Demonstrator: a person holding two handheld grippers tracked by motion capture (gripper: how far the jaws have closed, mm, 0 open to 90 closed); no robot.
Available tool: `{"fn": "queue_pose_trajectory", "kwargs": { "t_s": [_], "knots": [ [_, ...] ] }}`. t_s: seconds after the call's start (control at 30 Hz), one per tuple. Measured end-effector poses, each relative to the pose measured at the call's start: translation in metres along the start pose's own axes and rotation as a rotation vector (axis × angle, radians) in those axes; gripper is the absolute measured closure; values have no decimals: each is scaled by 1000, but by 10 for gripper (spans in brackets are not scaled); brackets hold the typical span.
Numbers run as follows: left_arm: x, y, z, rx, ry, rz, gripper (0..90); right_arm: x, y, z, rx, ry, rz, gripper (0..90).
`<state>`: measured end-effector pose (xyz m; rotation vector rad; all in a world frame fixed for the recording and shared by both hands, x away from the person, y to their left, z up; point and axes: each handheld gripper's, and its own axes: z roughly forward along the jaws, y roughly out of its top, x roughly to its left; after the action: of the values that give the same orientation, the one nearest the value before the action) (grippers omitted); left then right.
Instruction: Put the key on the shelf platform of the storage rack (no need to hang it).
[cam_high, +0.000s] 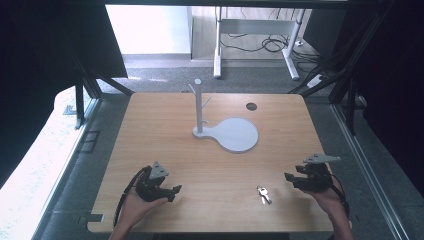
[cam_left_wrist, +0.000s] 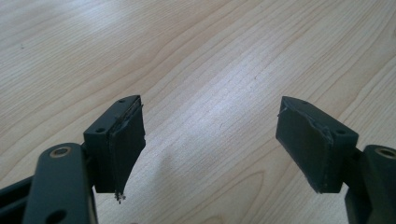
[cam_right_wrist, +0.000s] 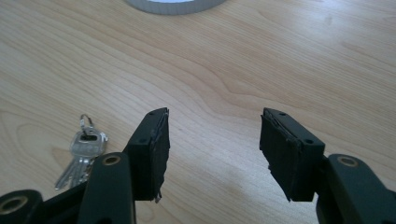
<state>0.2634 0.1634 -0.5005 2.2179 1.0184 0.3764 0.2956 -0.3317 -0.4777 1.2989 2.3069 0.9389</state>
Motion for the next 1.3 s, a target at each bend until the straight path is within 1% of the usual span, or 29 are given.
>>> {"fn": "queue_pose_trajectory", "kwargs": {
  "t_s": [0.07, 0.1, 0.13, 0.23, 0.3, 0.33, 0.43, 0.5, 0.53, 0.57, 0.6, 0.63, 0.67, 0.8, 0.83, 0.87, 0.93, 1.1, 1.3],
  "knots": [
    [-1, 0, -1, -5, -1, -1, 240, 1, 4, -1, 22, 24, -2, 436],
    [-1, 1, -1, -6, -3, -1, 240, 1, 5, -1, 36, 26, -8, 437],
    [-1, 1, -1, -7, -5, -1, 240, 3, 9, -2, 63, 18, -25, 441],
    [-1, 1, -1, -12, -7, -2, 240, 5, 12, -4, 75, 23, -28, 447],
    [-1, 1, -2, -18, -6, -7, 240, 7, 18, -6, 85, 34, -24, 451],
    [-1, 1, -2, -22, -6, -11, 241, 9, 25, -8, 97, 40, -22, 460],
    [0, 1, -4, -28, -3, -13, 241, 11, 31, -9, 114, 41, -32, 465],
    [0, 1, -5, -33, -2, -17, 242, 14, 39, -9, 129, 56, -54, 467],
    [0, 1, -5, -33, -3, -16, 241, 17, 45, -9, 141, 66, -76, 466],
    [0, 1, -5, -32, -4, -16, 242, 19, 48, -9, 154, 69, -82, 466],
    [0, 1, -5, -31, -3, -16, 242, 23, 56, -10, 176, 73, -101, 465],
    [0, 1, -5, -28, -3, -15, 242, 23, 56, -10, 176, 73, -101, 465],
    [0, 1, -5, -28, -5, -14, 241, 26, 62, -11, 194, 75, -111, 465],
    [-1, 1, -4, -25, -9, -12, 241, 29, 69, -9, 213, 64, -126, 467],
    [-1, 1, -4, -24, -9, -12, 241, 31, 70, -7, 220, 54, -139, 466],
    [-2, 1, -4, -25, -11, -10, 242, 35, 72, -2, 238, 53, -163, 464],
    [-2, 2, -4, -26, -12, -9, 241, 39, 73, 2, 254, 57, -182, 461],
    [-1, 2, -5, -26, -12, -11, 241, 46, 77, 8, 271, 65, -206, 462],
    [-1, 1, -5, -24, -14, -10, 241, 49, 80, 11, 281, 64, -208, 459]
  ]
}}
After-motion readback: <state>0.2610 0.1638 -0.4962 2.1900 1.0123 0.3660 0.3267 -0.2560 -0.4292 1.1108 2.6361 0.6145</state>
